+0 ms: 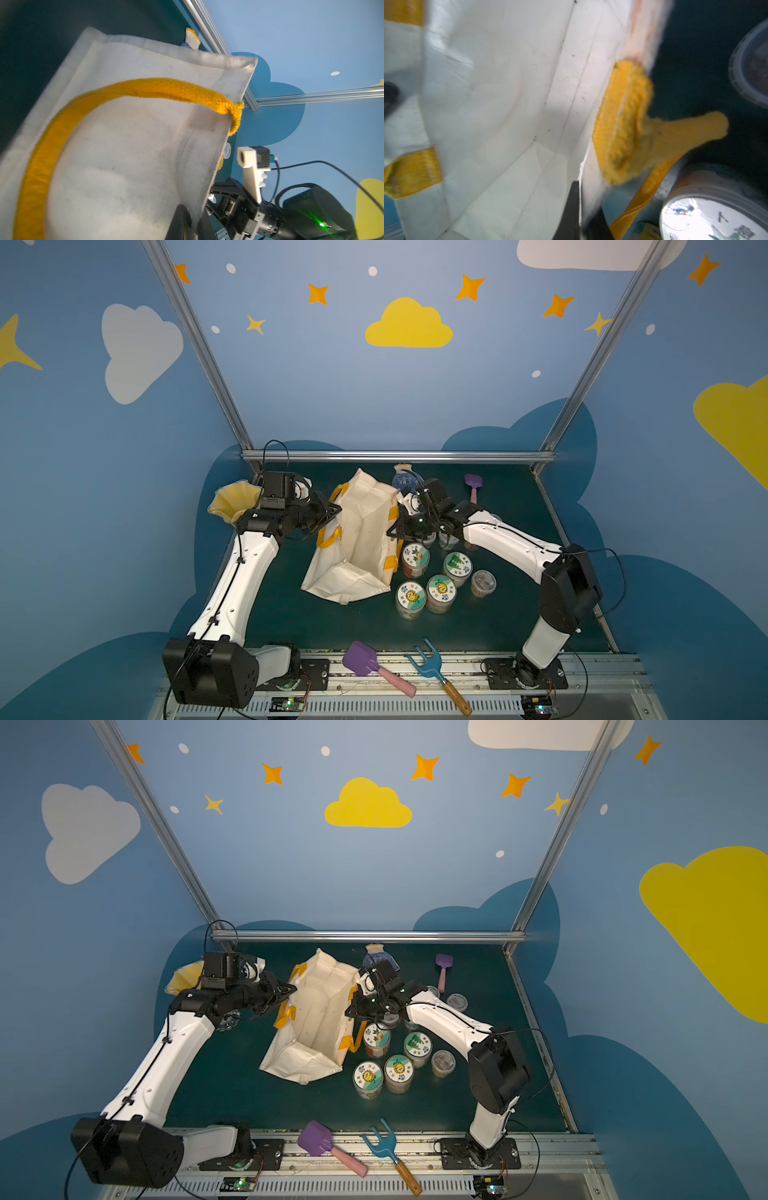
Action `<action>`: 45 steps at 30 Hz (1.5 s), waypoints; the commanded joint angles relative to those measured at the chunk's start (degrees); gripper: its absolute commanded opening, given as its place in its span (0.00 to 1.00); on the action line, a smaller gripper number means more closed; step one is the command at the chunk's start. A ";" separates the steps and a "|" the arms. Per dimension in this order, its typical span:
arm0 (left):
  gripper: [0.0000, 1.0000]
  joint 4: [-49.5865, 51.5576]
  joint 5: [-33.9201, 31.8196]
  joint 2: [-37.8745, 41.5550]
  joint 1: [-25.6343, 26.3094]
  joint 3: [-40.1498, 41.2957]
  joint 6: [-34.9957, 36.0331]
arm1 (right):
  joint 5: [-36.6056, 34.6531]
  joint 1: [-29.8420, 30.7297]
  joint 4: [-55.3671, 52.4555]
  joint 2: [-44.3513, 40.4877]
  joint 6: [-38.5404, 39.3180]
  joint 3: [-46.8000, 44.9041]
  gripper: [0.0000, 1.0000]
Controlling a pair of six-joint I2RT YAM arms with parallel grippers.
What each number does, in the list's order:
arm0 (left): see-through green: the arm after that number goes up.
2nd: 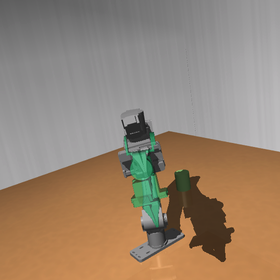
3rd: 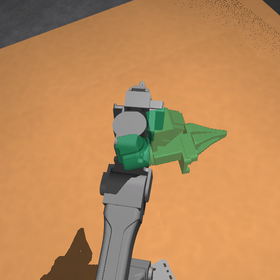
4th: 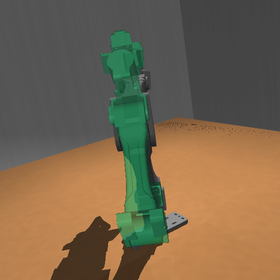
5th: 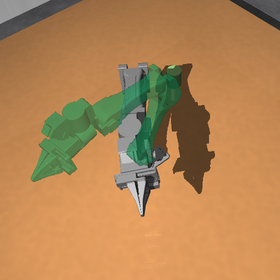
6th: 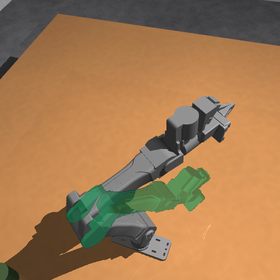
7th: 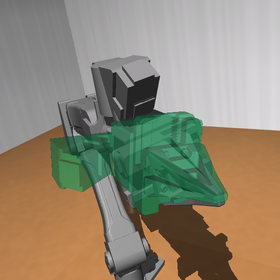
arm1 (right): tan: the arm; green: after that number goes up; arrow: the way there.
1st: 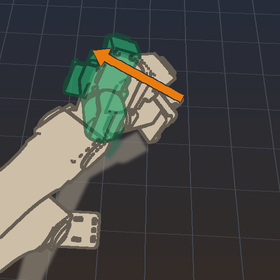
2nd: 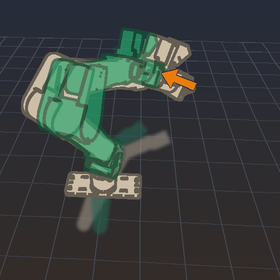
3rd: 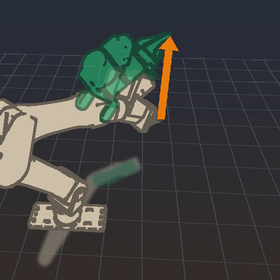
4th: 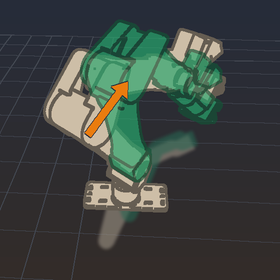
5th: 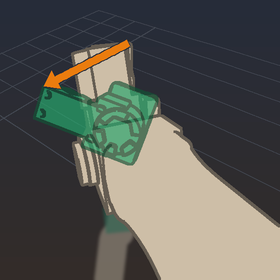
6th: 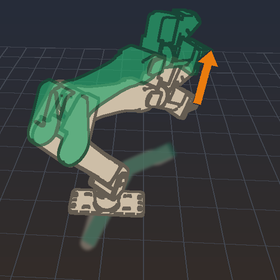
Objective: Take out the seed jars from the canvas bag
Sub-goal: Adjust the canvas bag at the center of the board, then reset both arms
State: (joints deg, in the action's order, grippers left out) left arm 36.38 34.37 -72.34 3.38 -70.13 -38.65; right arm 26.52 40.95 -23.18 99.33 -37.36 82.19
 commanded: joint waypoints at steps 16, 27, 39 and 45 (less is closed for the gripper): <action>0.47 3.24 -5.61 0.73 -0.74 0.43 4.66 | 1.43 -3.36 -5.23 -1.01 4.46 9.56 0.69; 0.78 7.36 -16.37 8.09 -7.60 -3.17 7.02 | -4.10 -13.33 -10.91 -14.54 10.03 6.02 0.79; 0.91 -33.72 -60.18 23.65 -8.04 40.14 3.69 | -31.53 -32.13 5.97 -37.00 16.54 -29.12 0.79; 0.94 -50.55 -56.63 18.20 -7.81 48.59 19.56 | -32.49 -38.41 14.37 -41.81 14.79 -41.86 0.79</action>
State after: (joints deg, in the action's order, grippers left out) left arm 2.55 -19.84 -52.31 -4.73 -21.41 -28.58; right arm -2.94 3.53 -17.43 60.20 -22.85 41.93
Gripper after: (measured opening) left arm 0.934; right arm 0.786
